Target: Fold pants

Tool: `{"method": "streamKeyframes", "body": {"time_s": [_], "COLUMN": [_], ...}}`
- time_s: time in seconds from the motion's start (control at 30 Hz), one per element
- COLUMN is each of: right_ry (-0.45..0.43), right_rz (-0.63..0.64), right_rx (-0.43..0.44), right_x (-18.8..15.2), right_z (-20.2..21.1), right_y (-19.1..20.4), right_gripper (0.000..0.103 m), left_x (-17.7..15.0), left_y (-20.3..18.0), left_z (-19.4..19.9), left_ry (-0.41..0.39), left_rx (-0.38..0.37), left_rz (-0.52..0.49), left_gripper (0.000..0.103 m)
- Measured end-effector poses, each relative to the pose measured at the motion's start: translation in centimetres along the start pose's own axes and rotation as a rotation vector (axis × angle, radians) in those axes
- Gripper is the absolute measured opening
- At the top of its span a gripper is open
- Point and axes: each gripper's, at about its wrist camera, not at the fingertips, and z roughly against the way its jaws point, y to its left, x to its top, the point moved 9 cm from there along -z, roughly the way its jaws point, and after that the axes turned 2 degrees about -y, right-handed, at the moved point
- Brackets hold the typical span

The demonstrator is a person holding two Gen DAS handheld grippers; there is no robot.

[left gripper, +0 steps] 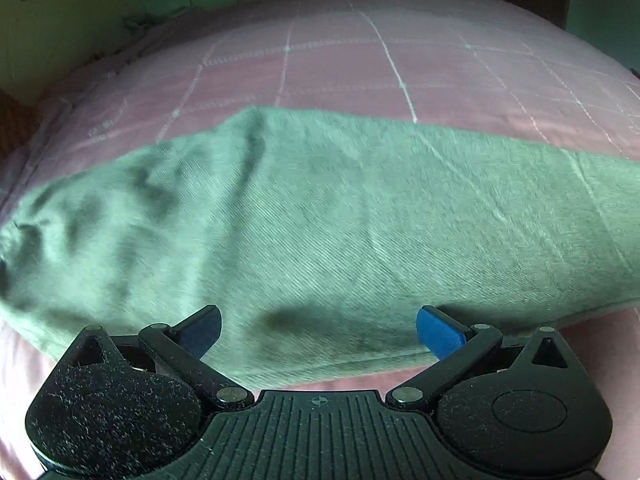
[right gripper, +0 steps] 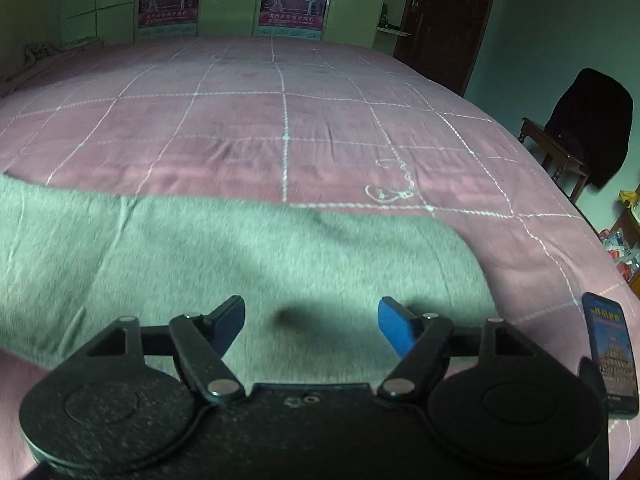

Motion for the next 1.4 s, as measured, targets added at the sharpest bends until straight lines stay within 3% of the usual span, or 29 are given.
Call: {"method": "streamKeyframes", "body": {"time_s": [0.1,0.13,0.17,0.23,0.3,0.33,0.43,0.6,0.7,0.77,0.87,0.93,1.17,1.3,1.4], "right_ry": [0.031,0.083,0.101,0.100,0.100,0.097,0.062,0.034,0.051,0.090,0.093,0.109,0.182,0.184,0.142], "right_rz": [0.013,0.023,0.005,-0.053,-0.018,-0.013,-0.057,-0.036,-0.229,-0.340,-0.381,-0.419,-0.535,-0.693,-0.775], "right_rx": [-0.010,-0.047,-0.044,-0.027,-0.046,-0.055,-0.025,0.018,0.060,0.073,0.046,0.076,0.054,0.171,0.188], "right_x": [0.1,-0.7,-1.5,-2.0,-1.7,-1.6,-0.8,1.5,1.3,-0.3,-1.9,-2.4,-4.0,-4.8,-4.2], "right_z": [-1.6,-2.8,-3.6,-4.2,-4.2,-4.1,-3.1,-2.7,-2.2,-1.9,-0.2,0.5,1.1,-0.1,-1.5], "right_y": [-0.5,-1.2,-2.1,-3.4,-3.0,-2.9,-2.5,-1.2,-2.9,-4.9,-7.6,-8.5,-9.8,-9.5,-9.6], "right_gripper": [0.074,0.076,0.088,0.089,0.089,0.089,0.072,0.068,0.074,0.063,0.046,0.043,0.048,0.048,0.044], "left_x": [-0.8,-0.7,-0.7,-0.8,-0.9,-1.0,-0.9,-0.8,-0.7,-0.7,-0.7,-0.7,-0.8,-0.7,-0.7], "left_y": [1.0,1.0,0.9,0.8,0.6,0.4,0.4,0.6,0.5,0.4,0.4,0.4,0.4,0.4,0.4], "left_z": [-1.3,-1.4,-1.3,-1.2,-1.2,-1.2,-1.1,-1.1,-1.2,-1.2,-1.1,-1.0,-0.9,-0.9,-0.9], "left_ry": [0.063,0.069,0.070,0.064,0.058,0.055,0.049,0.051,0.047,0.038,0.032,0.028,0.020,0.015,0.018], "left_rx": [-0.058,-0.064,-0.062,-0.057,-0.046,-0.040,-0.037,-0.046,-0.046,-0.043,-0.045,-0.046,-0.045,-0.046,-0.048], "left_rz": [0.126,0.128,0.113,0.099,0.098,0.093,0.083,0.078,0.072,0.063,0.062,0.061,0.063,0.059,0.060], "left_gripper": [0.103,0.103,0.103,0.103,0.103,0.103,0.103,0.103,0.103,0.103,0.103,0.103,0.103,0.103,0.103]}}
